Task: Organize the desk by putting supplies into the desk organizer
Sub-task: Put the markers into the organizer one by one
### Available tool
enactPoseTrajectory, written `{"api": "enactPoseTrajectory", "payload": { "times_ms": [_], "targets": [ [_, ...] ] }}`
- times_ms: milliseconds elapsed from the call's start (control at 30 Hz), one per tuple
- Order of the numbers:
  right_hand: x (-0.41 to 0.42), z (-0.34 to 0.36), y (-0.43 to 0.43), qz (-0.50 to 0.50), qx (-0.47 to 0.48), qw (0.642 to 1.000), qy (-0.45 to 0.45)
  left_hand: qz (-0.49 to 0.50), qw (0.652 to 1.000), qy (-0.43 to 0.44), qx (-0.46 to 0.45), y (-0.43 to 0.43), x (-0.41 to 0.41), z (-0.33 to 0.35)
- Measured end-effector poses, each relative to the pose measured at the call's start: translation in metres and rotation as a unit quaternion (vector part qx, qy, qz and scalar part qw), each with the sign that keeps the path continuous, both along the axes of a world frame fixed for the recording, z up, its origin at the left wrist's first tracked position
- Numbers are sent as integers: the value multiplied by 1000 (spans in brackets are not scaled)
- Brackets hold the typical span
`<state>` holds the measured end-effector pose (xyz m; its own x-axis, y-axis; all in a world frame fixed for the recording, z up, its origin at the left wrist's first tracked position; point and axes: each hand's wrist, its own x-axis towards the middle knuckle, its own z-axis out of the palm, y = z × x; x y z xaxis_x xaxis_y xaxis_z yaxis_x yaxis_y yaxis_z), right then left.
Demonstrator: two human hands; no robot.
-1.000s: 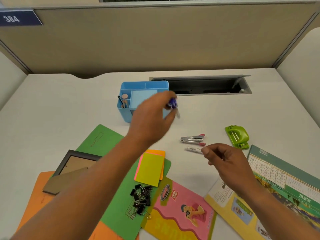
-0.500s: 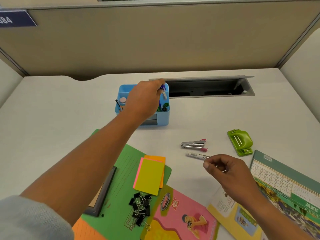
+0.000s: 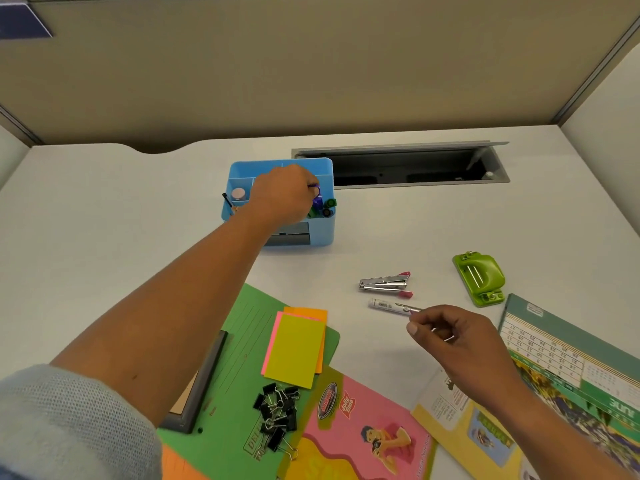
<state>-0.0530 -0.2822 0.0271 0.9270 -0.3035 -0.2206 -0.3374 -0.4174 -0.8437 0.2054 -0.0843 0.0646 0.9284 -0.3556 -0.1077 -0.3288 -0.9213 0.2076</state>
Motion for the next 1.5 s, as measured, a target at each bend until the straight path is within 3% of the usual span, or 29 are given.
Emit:
{"api": "enactPoseTrajectory", "payload": {
  "times_ms": [100, 200, 400, 533, 633, 833, 1200, 1367, 1500],
  "targets": [
    [-1, -2, -2, 0, 2, 1000, 0, -3, 999, 32, 20, 4, 0, -3],
    [0, -5, -3, 2, -6, 1000, 1, 7, 999, 29, -27, 7, -6, -5],
    [10, -12, -10, 18, -42, 999, -2, 73, 977, -74, -186, 16, -34, -1],
    [21, -27, -26, 28, -139, 990, 9, 64, 944, -160, -283, 22, -89, -15],
    [26, -38, -38, 37, -187, 981, 29, 38, 943, -157, -290, 24, -135, -42],
    [27, -58, -45, 62, -265, 961, 59, 19, 962, -52, -268, 23, -209, -85],
    [25, -52, -43, 85, -334, 932, 109, 43, 966, -5, -255, 23, -235, -88],
    [18, -37, -30, 60, -250, 963, 76, 16, 962, -14, -273, 16, -226, -76],
    [15, -10, -5, 47, -147, 988, 12, -83, 962, -7, -260, 8, -208, -55]
  ]
}}
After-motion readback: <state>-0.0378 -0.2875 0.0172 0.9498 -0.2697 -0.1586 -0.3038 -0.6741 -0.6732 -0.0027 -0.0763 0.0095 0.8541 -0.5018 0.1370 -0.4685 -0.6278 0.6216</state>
